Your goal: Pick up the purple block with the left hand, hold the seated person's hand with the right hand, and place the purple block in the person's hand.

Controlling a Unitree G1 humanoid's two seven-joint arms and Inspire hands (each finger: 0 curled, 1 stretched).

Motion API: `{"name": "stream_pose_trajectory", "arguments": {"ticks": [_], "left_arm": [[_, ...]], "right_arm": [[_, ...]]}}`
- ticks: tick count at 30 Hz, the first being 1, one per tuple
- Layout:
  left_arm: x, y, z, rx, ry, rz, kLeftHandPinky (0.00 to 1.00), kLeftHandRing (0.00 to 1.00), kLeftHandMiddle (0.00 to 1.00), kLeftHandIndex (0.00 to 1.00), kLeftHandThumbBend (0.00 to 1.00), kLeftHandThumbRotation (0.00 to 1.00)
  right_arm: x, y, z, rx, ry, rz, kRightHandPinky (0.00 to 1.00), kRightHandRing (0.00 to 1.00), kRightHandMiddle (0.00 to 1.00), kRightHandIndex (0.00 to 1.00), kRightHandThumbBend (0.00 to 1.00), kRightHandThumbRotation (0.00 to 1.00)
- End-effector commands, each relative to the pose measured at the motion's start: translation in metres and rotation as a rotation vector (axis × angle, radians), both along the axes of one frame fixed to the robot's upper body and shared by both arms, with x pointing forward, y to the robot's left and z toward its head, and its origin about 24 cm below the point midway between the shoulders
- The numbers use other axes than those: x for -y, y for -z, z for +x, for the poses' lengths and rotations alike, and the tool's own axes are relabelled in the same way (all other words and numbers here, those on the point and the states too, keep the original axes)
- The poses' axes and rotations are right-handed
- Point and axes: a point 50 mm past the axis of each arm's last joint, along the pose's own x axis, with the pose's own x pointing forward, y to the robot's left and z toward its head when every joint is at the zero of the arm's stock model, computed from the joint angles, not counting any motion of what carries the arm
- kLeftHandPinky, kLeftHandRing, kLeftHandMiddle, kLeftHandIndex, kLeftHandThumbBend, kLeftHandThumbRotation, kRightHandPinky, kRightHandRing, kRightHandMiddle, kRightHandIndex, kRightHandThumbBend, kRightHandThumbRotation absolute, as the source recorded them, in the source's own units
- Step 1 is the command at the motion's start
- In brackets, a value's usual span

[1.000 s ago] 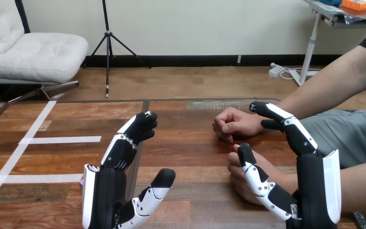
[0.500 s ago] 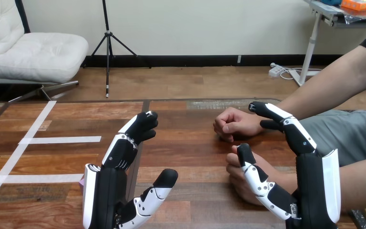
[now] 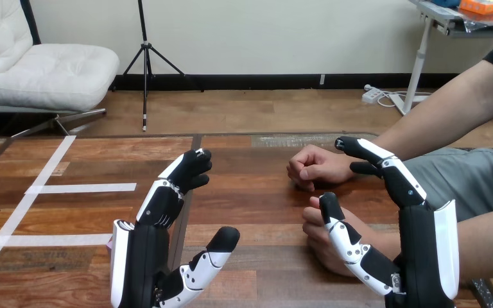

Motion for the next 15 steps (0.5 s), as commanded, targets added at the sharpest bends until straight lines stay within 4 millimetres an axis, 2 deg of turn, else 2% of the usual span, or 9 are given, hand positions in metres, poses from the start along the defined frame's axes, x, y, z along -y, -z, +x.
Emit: {"name": "stream_pose_trajectory", "arguments": {"ticks": [1, 7, 9, 15], "left_arm": [[0.003, -0.018, 0.012, 0.103, -0.02, -0.014, 0.76, 0.8, 0.82, 0.81, 0.65, 0.53], [-0.003, -0.02, 0.013, 0.105, -0.053, 0.014, 0.77, 0.82, 0.83, 0.82, 0.67, 0.49], [-0.007, -0.022, 0.013, 0.106, -0.084, 0.049, 0.79, 0.83, 0.84, 0.83, 0.67, 0.44], [-0.016, -0.026, 0.014, 0.113, -0.167, 0.154, 0.8, 0.85, 0.85, 0.84, 0.68, 0.39]], "right_arm": [[0.0, -0.014, 0.01, 0.077, 0.009, 0.005, 0.69, 0.76, 0.77, 0.73, 0.37, 0.25], [0.0, -0.014, 0.01, 0.08, 0.012, 0.004, 0.7, 0.76, 0.77, 0.73, 0.37, 0.26], [0.0, -0.014, 0.01, 0.08, 0.015, 0.002, 0.7, 0.76, 0.77, 0.73, 0.37, 0.26], [0.001, -0.013, 0.01, 0.079, 0.013, 0.004, 0.7, 0.76, 0.77, 0.73, 0.37, 0.26]]}}
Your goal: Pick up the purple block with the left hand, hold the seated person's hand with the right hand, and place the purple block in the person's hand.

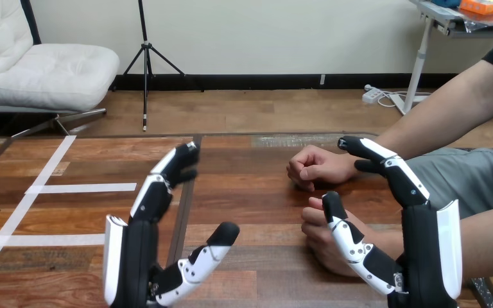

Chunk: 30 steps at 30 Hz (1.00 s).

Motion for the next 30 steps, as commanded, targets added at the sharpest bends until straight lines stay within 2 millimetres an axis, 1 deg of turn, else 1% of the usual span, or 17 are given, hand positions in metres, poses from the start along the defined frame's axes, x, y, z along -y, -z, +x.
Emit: {"name": "stream_pose_trajectory", "arguments": {"ticks": [1, 6, 11, 12, 17, 20, 22, 26, 28, 30], "left_arm": [[-0.007, -0.02, 0.009, 0.094, -0.081, 0.066, 0.81, 0.85, 0.86, 0.84, 0.68, 0.38], [-0.012, -0.023, 0.009, 0.081, -0.157, 0.167, 0.83, 0.87, 0.88, 0.86, 0.7, 0.37], [-0.02, -0.029, 0.006, 0.04, -0.269, 0.317, 0.85, 0.89, 0.9, 0.9, 0.73, 0.43], [-0.021, -0.029, 0.006, 0.031, -0.283, 0.334, 0.87, 0.9, 0.92, 0.91, 0.74, 0.45], [-0.023, -0.032, 0.004, -0.003, -0.334, 0.399, 0.88, 0.92, 0.94, 0.94, 0.77, 0.49], [-0.028, -0.035, 0.004, -0.054, -0.386, 0.5, 0.88, 0.94, 0.96, 0.96, 0.78, 0.53], [-0.029, -0.036, 0.003, -0.073, -0.402, 0.528, 0.89, 0.96, 0.98, 0.98, 0.79, 0.56], [-0.034, -0.038, 0.006, -0.124, -0.438, 0.594, 0.9, 0.97, 0.99, 0.99, 0.79, 0.56], [-0.035, -0.038, 0.007, -0.15, -0.445, 0.608, 0.92, 0.98, 1.0, 0.99, 0.8, 0.56], [-0.038, -0.038, 0.01, -0.17, -0.465, 0.661, 0.94, 0.99, 1.0, 1.0, 0.79, 0.56]], "right_arm": [[-0.002, -0.013, 0.01, 0.078, -0.002, 0.011, 0.7, 0.76, 0.77, 0.73, 0.37, 0.27], [-0.002, -0.013, 0.01, 0.077, -0.009, 0.018, 0.71, 0.76, 0.77, 0.73, 0.37, 0.27], [-0.002, -0.012, 0.01, 0.075, -0.019, 0.024, 0.71, 0.77, 0.77, 0.73, 0.37, 0.26], [-0.002, -0.012, 0.01, 0.073, -0.02, 0.024, 0.71, 0.77, 0.77, 0.73, 0.37, 0.26], [-0.003, -0.012, 0.01, 0.07, -0.021, 0.023, 0.71, 0.77, 0.78, 0.73, 0.37, 0.26], [-0.003, -0.012, 0.01, 0.068, -0.019, 0.025, 0.71, 0.77, 0.77, 0.73, 0.37, 0.26], [-0.003, -0.012, 0.01, 0.067, -0.018, 0.026, 0.71, 0.77, 0.77, 0.73, 0.37, 0.26], [-0.003, -0.012, 0.009, 0.064, -0.017, 0.022, 0.71, 0.77, 0.77, 0.73, 0.37, 0.26], [-0.003, -0.012, 0.009, 0.064, -0.015, 0.02, 0.71, 0.77, 0.77, 0.73, 0.37, 0.26], [-0.003, -0.012, 0.009, 0.065, -0.017, 0.024, 0.71, 0.77, 0.77, 0.73, 0.37, 0.26]]}}
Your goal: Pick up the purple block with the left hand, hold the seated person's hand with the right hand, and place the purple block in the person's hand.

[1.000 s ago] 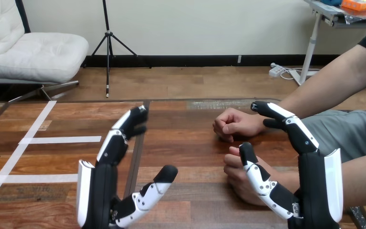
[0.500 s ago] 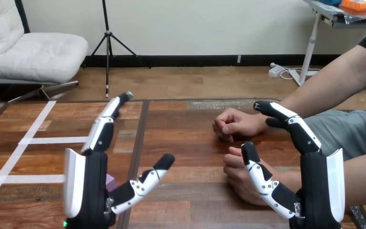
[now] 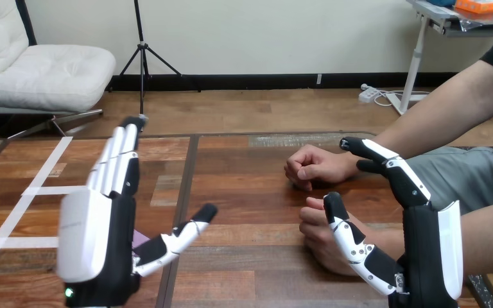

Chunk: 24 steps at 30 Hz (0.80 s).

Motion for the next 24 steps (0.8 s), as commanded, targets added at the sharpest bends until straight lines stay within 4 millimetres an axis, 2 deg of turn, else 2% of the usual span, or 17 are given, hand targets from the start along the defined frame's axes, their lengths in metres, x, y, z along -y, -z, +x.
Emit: {"name": "stream_pose_trajectory", "arguments": {"ticks": [1, 14, 24], "left_arm": [[-0.001, -0.013, 0.001, -0.009, -0.058, 0.089, 0.95, 0.99, 1.0, 1.0, 0.79, 0.56], [-0.01, -0.01, 0.009, -0.156, -0.143, 0.252, 1.0, 0.99, 1.0, 0.99, 0.79, 0.61], [-0.014, -0.006, 0.015, -0.265, -0.145, 0.278, 0.96, 0.96, 0.98, 0.97, 0.82, 0.61]], "right_arm": [[-0.003, -0.012, 0.01, 0.073, -0.014, 0.025, 0.71, 0.77, 0.77, 0.73, 0.37, 0.26], [-0.003, -0.012, 0.009, 0.071, -0.012, 0.014, 0.7, 0.77, 0.77, 0.73, 0.37, 0.26], [-0.002, -0.012, 0.008, 0.069, -0.007, 0.005, 0.7, 0.76, 0.77, 0.73, 0.37, 0.27]]}}
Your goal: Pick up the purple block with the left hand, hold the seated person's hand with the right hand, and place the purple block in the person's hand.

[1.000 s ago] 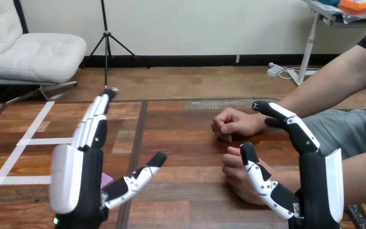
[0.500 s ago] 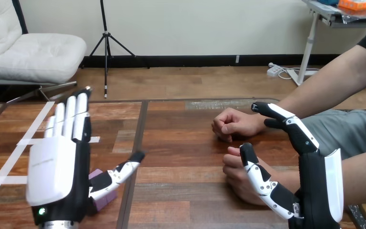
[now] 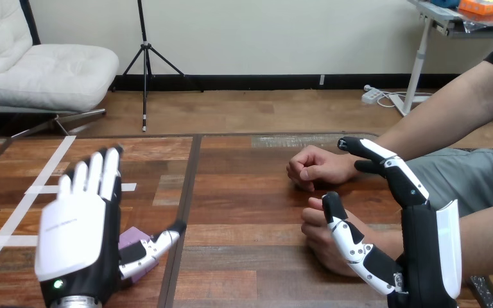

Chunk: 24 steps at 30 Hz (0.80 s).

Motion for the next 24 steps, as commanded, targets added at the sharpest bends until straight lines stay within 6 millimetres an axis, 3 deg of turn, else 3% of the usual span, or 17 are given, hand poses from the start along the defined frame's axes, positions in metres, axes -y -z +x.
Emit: {"name": "stream_pose_trajectory", "arguments": {"ticks": [1, 24], "left_arm": [[0.0047, -0.0127, 0.0082, 0.023, 0.034, 0.026, 0.96, 0.95, 0.98, 0.97, 0.82, 0.61], [0.0012, -0.0032, 0.0155, -0.182, 0.07, 0.033, 0.94, 0.95, 0.97, 0.95, 0.93, 0.64]], "right_arm": [[-0.0018, -0.0119, 0.0076, 0.07, -0.004, 0.01, 0.7, 0.76, 0.77, 0.73, 0.37, 0.27], [-0.0008, -0.0115, 0.0074, 0.066, -0.008, 0.014, 0.7, 0.77, 0.77, 0.73, 0.38, 0.28]]}}
